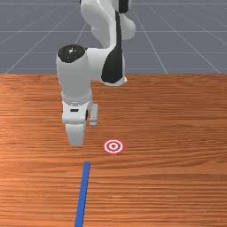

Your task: Pull the pivot to the target area

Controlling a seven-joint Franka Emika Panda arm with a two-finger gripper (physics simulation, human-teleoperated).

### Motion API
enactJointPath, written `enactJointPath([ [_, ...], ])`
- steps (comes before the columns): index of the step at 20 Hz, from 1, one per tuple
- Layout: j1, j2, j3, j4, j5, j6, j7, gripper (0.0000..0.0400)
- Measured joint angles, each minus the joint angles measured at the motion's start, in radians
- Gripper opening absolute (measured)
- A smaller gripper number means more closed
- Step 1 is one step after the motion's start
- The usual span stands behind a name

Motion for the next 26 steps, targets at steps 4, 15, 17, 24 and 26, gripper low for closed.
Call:
enactJointPath([
  [4,0.002,0.119,0.002,0.199,0.000,-0.087,0.006,0.0000],
  [15,-0.032,0.312,0.056,0.212,-0.076,0.140,-0.308,0.0000],
  [17,-0.073,0.324,0.108,0.227,-0.121,0.155,-0.569,0.0000],
  [24,-0.170,0.242,0.104,0.097,-0.124,0.193,-0.684,0.0000],
  [26,-0.191,0.218,0.152,0.063,-0.180,0.220,-0.897,0.0000],
])
